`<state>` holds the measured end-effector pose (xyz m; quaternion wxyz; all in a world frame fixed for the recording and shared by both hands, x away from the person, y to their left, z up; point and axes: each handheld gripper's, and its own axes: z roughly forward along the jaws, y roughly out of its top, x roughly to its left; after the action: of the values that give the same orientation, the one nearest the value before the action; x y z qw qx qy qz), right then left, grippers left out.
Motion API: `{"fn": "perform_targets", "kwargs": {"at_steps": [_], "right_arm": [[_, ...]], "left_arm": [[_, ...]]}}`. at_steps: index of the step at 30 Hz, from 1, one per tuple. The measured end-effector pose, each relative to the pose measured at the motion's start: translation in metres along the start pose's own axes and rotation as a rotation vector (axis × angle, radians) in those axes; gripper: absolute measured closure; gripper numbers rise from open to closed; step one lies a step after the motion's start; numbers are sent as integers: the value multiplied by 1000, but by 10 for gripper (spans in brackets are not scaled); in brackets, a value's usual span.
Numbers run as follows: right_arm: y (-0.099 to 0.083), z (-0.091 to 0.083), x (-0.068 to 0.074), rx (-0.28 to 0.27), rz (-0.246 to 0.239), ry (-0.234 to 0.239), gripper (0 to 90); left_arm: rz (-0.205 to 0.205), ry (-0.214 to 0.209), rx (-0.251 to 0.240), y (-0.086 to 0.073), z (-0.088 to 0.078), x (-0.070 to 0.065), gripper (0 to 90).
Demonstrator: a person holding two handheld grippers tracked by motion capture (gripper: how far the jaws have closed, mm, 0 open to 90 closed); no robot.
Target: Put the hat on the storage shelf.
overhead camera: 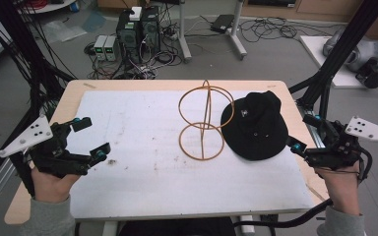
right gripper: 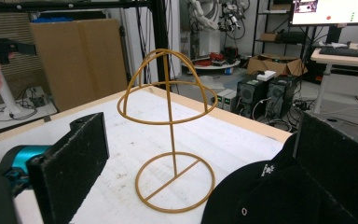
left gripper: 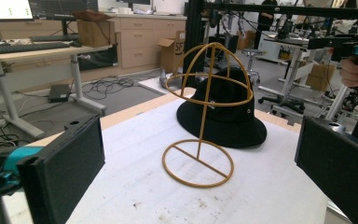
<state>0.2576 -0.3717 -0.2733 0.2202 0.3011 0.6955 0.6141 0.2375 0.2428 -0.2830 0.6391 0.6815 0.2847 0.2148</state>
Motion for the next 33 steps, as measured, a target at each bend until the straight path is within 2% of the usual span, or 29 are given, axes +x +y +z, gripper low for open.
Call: {"fn": "perform_targets", "kwargs": {"at_steps": [17,28,33], "right_arm": [[-2,5,-1,9,-6,0,23],[-4,-4,-11,10,1,-50,23],[-6,-2,-17,9,8,-59,23]], "left_arm": [[-2,12,-7,1,-3,0,17],[-2,6,2,0,-1,0,17],[-2,17,-6,1,-5,0,17]]}}
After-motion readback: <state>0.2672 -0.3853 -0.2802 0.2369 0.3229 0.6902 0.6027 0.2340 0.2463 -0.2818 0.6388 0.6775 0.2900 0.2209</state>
